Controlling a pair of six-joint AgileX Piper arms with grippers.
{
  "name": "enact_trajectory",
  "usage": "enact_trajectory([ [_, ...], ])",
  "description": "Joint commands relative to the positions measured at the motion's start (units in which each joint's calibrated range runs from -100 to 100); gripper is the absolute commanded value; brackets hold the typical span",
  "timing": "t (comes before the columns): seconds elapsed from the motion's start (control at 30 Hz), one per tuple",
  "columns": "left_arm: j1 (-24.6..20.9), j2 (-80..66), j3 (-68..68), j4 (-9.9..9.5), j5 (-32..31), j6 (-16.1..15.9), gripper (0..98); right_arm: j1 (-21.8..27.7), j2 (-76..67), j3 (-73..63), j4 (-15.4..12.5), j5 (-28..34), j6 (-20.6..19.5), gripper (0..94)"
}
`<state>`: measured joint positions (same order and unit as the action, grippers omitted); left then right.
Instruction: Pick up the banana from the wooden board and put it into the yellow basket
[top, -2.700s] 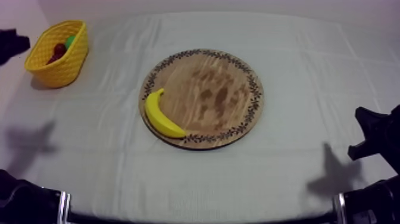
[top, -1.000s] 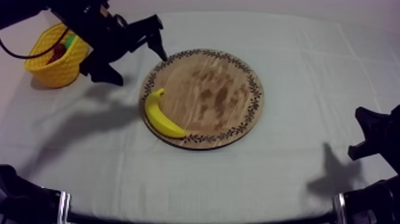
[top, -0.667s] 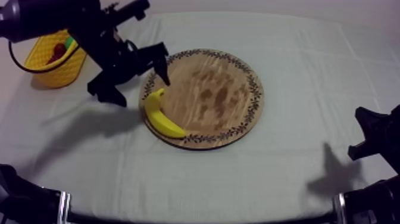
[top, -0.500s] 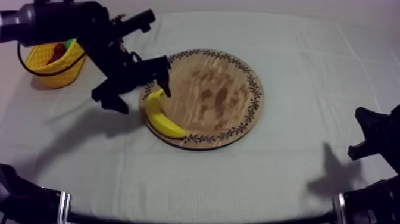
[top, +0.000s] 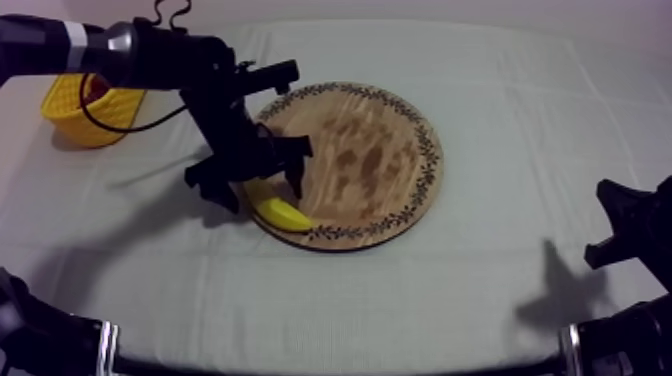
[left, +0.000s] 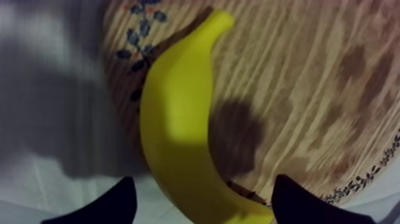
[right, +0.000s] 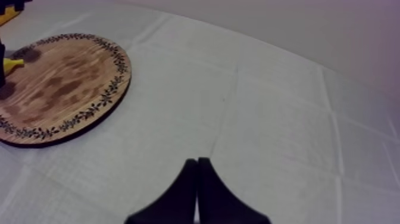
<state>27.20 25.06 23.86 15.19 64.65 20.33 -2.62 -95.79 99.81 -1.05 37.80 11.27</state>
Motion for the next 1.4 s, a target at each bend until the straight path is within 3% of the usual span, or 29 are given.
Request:
enact_trajectory([
  [0.0,0.1,0.2,0.2,-0.15,-0.2,0.1,76.1,0.0,0.0,0.0,0.0,0.0,0.0,0.2],
  [0.17,0.0,0.5,0.9,-0.21,-0.8,0.5,61.1,0.0,0.0,0.0,0.0,0.0,0.0,0.2],
  [0.37,-0.1,0.5,1.4,-0.22,-1.3,0.9,28.7,0.0,0.0,0.0,0.0,0.0,0.0,0.2],
  [0.43,-0.1,0.0,1.6,-0.27,-1.4,1.1,22.1,0.0,0.0,0.0,0.0,0.0,0.0,0.2],
  [0.6,0.0,-5.0,1.9,-1.92,-0.3,3.4,15.6,0.0,0.0,0.0,0.0,0.0,0.0,0.2],
  [0.77,-0.2,-14.4,0.2,-5.63,4.9,7.3,14.5,0.0,0.0,0.0,0.0,0.0,0.0,0.2],
  [0.9,-1.9,-22.6,-2.2,-8.34,10.5,8.7,13.4,0.0,0.0,0.0,0.0,0.0,0.0,0.2],
  [1.07,-7.4,-31.4,-4.7,-10.6,15.7,6.2,9.4,0.0,0.0,0.0,0.0,0.0,0.0,0.2],
  [1.37,-20.8,-37.9,-4.5,-12.6,18.3,-3.7,9.3,0.0,0.0,0.0,0.0,0.0,0.0,0.2],
])
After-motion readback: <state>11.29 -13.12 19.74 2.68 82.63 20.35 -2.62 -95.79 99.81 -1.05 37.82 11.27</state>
